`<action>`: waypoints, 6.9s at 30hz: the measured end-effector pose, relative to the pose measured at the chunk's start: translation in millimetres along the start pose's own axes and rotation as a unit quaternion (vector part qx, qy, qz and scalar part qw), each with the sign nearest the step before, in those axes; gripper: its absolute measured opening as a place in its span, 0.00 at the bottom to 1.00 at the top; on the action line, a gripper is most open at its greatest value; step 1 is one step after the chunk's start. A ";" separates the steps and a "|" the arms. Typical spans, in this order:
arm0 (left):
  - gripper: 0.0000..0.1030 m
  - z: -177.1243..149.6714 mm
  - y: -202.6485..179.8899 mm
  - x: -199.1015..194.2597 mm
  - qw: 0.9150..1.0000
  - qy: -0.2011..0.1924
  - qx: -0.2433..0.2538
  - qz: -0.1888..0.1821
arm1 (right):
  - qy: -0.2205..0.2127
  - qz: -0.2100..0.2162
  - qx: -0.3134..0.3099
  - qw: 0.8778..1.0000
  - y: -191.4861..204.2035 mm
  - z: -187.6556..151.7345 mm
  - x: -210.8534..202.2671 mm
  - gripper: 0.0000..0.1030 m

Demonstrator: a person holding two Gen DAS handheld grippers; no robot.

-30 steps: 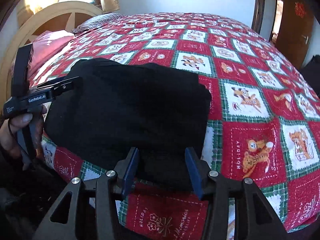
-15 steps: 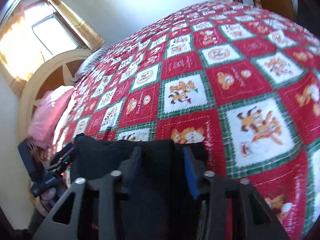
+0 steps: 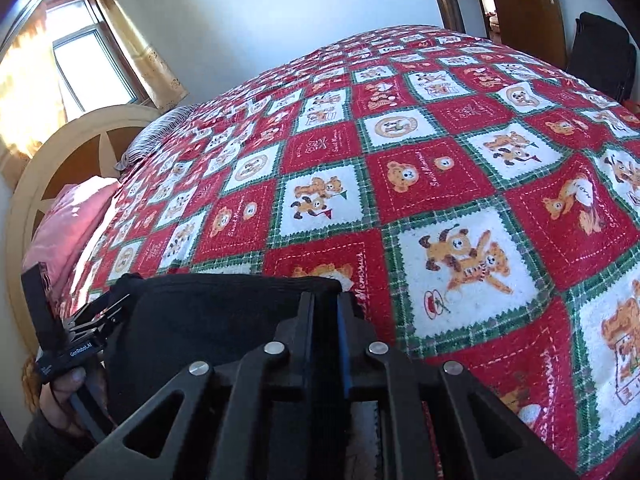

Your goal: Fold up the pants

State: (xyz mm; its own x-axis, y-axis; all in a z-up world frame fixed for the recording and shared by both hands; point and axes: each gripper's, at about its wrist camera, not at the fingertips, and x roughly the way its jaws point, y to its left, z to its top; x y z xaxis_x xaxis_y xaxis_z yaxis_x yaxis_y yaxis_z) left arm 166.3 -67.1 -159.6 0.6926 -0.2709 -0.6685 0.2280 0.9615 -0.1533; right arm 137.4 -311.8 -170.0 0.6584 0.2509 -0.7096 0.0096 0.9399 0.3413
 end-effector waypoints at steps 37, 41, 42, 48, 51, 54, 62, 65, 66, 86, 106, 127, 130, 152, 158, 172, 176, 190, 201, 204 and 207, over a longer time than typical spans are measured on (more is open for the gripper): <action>1.00 -32.9 10.3 -38.5 1.000 -0.027 -0.011 -0.008 | -0.030 0.023 -0.017 0.999 10.5 -39.0 -53.6 0.52; 1.00 -35.2 10.1 -33.0 1.000 -0.022 -0.013 -0.014 | -0.011 0.018 -0.009 1.000 7.3 -33.7 -30.1 0.52; 1.00 -35.7 10.1 -30.2 1.000 -0.020 -0.015 -0.019 | -0.005 0.014 -0.009 1.000 6.2 -33.7 -24.1 0.52; 1.00 -40.0 9.8 -21.1 0.999 -0.027 -0.009 -0.031 | 0.010 0.036 0.013 0.999 -6.6 -35.2 -10.3 0.53; 1.00 -39.1 11.2 -18.4 0.999 -0.028 -0.013 -0.036 | 0.011 0.044 0.023 0.999 -10.4 -36.3 -5.5 0.53; 1.00 -39.0 10.1 -18.5 0.999 -0.029 -0.007 -0.039 | 0.010 0.041 0.021 0.999 -7.5 -36.6 -6.2 0.52; 0.62 -41.3 8.2 -23.8 0.993 -0.034 -0.009 -0.109 | 0.018 0.077 0.028 0.996 -5.7 -39.7 -5.1 0.35; 0.45 -41.6 9.2 -24.2 0.992 -0.035 -0.015 -0.121 | 0.012 0.081 0.020 0.996 -0.6 -40.6 -8.6 0.27; 0.37 -41.2 10.9 -24.7 0.991 -0.035 -0.019 -0.128 | 0.008 0.080 0.014 0.997 2.6 -40.9 -11.2 0.26; 0.11 -25.4 101.3 -111.4 0.987 -0.125 -0.092 -0.042 | 0.003 0.174 -0.136 0.975 160.1 43.0 38.0 0.24; 0.67 -62.7 171.1 -76.0 0.981 -0.086 -0.166 0.060 | 0.074 0.153 -0.119 0.978 202.1 46.7 161.1 0.49; 0.78 -52.9 134.4 -126.5 0.979 -0.085 -0.111 0.149 | 0.001 0.097 -0.097 0.991 165.4 49.4 89.9 0.60; 0.85 -45.9 121.5 -143.5 0.978 -0.104 -0.099 0.151 | -0.008 0.094 -0.102 0.990 164.8 45.5 63.5 0.60; 0.96 -24.6 69.2 -194.1 0.976 -0.166 -0.051 0.131 | -0.100 0.137 -0.182 0.969 220.8 11.2 -75.2 0.65; 0.98 -25.1 68.7 -194.6 0.975 -0.168 -0.053 0.133 | -0.098 0.131 -0.188 0.968 223.4 6.1 -74.9 0.65; 1.00 -26.4 66.4 -194.4 0.976 -0.166 -0.052 0.132 | -0.113 0.118 -0.198 0.966 226.1 5.4 -83.1 0.65; 1.00 -26.5 65.2 -194.2 0.976 -0.166 -0.050 0.134 | -0.117 0.116 -0.199 0.966 226.0 5.4 -84.7 0.65; 1.00 -26.2 64.5 -194.0 0.976 -0.166 -0.049 0.134 | -0.116 0.112 -0.198 0.967 223.5 6.9 -84.0 0.65; 1.00 -26.2 63.8 -193.7 0.976 -0.166 -0.047 0.137 | -0.113 0.109 -0.201 0.967 226.0 4.1 -79.2 0.65; 1.00 -24.5 64.6 -194.5 0.975 -0.166 -0.046 0.143 | -0.113 0.109 -0.201 0.967 226.3 4.0 -79.1 0.65; 1.00 -23.0 64.2 -196.2 0.974 -0.168 -0.039 0.145 | -0.112 0.108 -0.200 0.967 226.3 3.6 -78.8 0.65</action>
State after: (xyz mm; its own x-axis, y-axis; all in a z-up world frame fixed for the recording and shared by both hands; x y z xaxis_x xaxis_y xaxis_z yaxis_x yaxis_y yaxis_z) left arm 29.3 48.8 -55.0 0.9079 0.0261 -0.4184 -0.0544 0.9969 -0.0560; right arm 90.4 -119.8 -34.6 0.7599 0.4375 -0.4807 -0.4089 0.8967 0.1698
